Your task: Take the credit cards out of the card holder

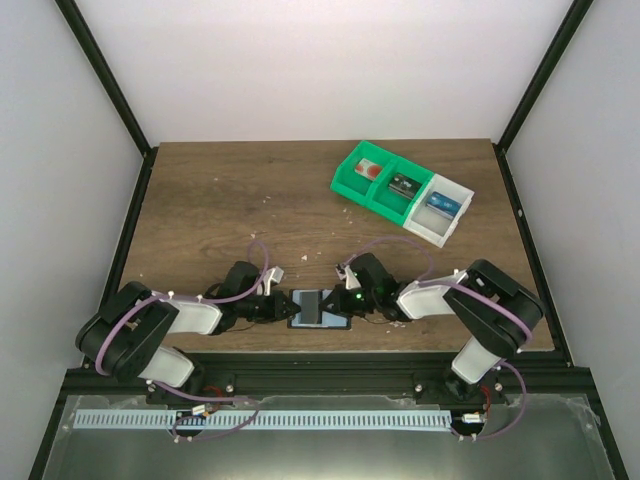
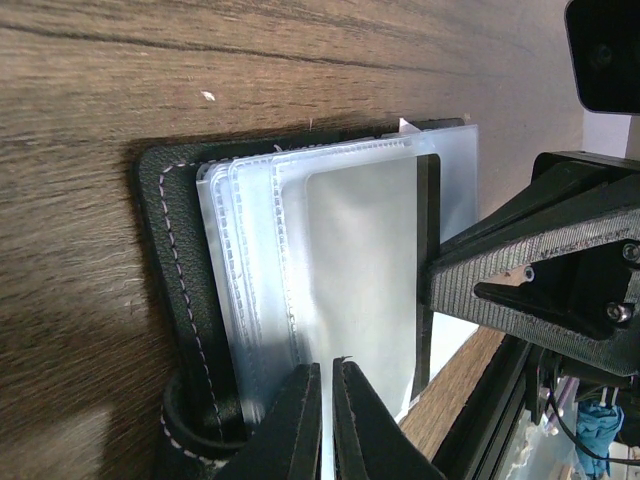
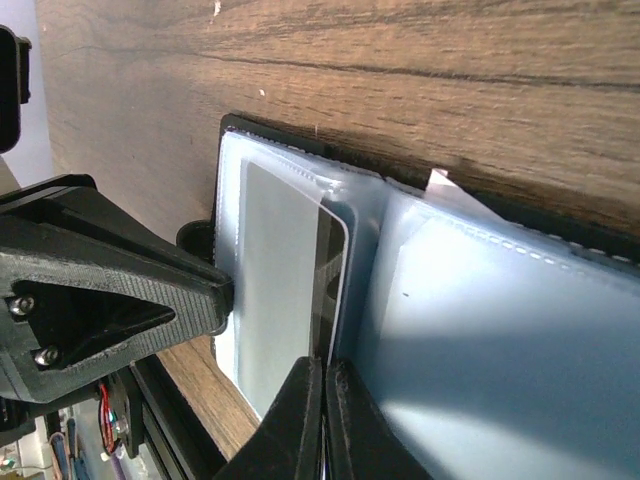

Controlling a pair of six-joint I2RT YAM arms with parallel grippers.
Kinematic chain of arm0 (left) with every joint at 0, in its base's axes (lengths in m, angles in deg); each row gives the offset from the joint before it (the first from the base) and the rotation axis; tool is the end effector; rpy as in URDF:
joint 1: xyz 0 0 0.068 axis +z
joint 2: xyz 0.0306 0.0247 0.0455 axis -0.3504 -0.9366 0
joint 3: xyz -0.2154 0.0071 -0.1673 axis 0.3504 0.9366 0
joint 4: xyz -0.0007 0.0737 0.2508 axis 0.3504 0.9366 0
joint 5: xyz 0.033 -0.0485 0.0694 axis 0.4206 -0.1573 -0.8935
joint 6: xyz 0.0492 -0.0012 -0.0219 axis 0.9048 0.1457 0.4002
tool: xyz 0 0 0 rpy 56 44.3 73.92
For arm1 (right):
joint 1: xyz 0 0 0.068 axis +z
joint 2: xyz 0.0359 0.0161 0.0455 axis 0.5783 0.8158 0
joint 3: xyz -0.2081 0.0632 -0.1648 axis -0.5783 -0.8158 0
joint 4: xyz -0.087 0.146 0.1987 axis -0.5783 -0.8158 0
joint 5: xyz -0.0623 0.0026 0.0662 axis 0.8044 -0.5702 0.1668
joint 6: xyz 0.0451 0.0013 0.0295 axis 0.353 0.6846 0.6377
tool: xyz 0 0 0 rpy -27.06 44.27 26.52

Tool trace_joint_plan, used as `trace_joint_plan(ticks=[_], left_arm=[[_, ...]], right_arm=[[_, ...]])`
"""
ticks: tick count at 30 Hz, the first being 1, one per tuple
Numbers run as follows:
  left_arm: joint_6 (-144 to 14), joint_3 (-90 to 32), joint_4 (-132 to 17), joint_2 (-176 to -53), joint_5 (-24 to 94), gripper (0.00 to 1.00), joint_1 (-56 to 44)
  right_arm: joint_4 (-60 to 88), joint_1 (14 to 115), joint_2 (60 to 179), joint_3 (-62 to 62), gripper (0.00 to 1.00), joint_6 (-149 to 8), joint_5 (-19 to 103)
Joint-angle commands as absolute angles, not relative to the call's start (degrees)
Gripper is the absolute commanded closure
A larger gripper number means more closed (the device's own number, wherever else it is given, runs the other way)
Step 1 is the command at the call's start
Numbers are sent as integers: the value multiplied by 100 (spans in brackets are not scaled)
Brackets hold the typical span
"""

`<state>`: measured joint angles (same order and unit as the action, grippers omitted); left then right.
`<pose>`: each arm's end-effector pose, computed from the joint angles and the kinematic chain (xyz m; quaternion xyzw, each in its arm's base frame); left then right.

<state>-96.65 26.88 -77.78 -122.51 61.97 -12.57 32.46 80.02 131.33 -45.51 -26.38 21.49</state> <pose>0.1666 -0.1330 0.1005 0.0351 0.8877 -0.4445 0.1149 0.1826 0.2043 0.1132 -0.0434 0.8992 0.4275 0.0831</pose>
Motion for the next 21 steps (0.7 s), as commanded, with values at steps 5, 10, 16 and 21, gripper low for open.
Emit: trace_joint_plan(ticks=[5,10,16,21], left_arm=[[-9558,2728,-7285,-12430,5686,93,-1280],[-9579,2706,-7255,-12447,5659,92,-1277],[-9577,2723,-7279,-12495,5650,92,-1279],[-9579,2714,-7311,-12533,5635,92,-1279]], right_arm=[[3299,7865,12995,-4722,100,-2654,2082],[3243,7791,12952,-4766,99,-2671,2054],[3002,7603,12759,-4828,99,-2789,2090],[2731,7516,12487,-4867,100,-2890,2230]])
